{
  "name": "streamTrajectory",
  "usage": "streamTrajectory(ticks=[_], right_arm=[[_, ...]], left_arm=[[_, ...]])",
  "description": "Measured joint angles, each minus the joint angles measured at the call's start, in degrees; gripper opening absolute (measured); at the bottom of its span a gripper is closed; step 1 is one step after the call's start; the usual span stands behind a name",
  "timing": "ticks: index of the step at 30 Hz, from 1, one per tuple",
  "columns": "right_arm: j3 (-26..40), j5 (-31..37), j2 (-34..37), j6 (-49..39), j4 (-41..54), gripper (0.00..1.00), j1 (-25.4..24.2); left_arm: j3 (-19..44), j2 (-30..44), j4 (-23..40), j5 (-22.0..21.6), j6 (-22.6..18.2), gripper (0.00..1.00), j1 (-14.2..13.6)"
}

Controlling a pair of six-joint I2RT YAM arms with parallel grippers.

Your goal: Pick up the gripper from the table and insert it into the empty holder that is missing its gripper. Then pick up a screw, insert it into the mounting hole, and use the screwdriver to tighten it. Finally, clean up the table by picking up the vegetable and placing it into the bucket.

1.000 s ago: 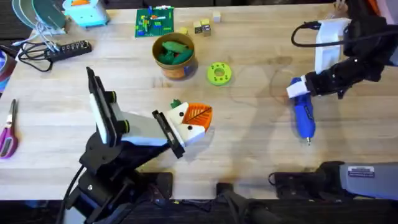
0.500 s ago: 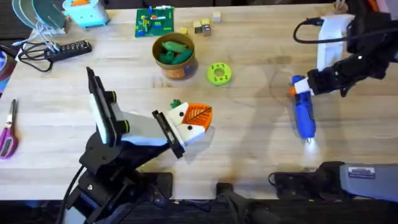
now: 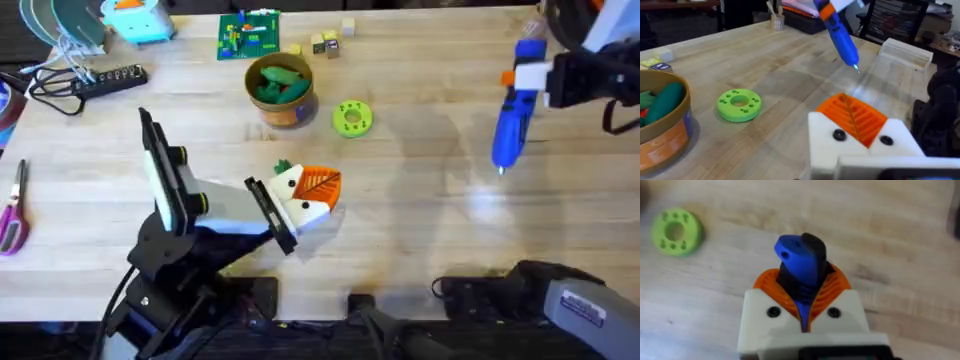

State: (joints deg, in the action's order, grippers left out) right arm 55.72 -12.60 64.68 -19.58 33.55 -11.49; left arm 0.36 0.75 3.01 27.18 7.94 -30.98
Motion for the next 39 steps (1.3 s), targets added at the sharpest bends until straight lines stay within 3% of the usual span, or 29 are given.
streamTrajectory(ticks=[4, 9, 13, 21, 28, 32, 39], right_arm=[[-7.20, -10.60, -8.16, 3.11, -14.51, 0.025, 0.07], [-19.55, -22.85, -12.10, 16.28, -43.96, 0.025, 3.95], [-24.32, -26.52, -11.83, 26.44, -64.24, 0.025, 12.24], [-24.43, -24.84, -9.47, 33.62, -86.84, 0.025, 32.47], [-24.14, -22.47, -8.90, 34.73, -89.76, 0.025, 42.12], [-19.93, -21.90, -6.35, 34.83, -89.74, 0.025, 47.27], [-15.69, -21.78, -3.54, 34.87, -87.82, 0.025, 51.98]], left_arm=[[0.00, 0.00, 0.00, 0.00, -0.02, 0.015, 0.00], [0.00, 0.00, -0.01, 0.00, -0.01, 0.015, 0.00], [0.00, 0.00, 0.01, 0.00, -0.01, 0.015, 0.00], [0.00, 0.00, 0.00, 0.00, 0.00, 0.015, 0.00], [0.00, 0.00, 0.00, 0.00, -0.01, 0.015, 0.00], [0.00, 0.00, 0.00, 0.00, 0.00, 0.015, 0.00], [0.00, 0.00, 0.00, 0.00, -0.02, 0.015, 0.00]])
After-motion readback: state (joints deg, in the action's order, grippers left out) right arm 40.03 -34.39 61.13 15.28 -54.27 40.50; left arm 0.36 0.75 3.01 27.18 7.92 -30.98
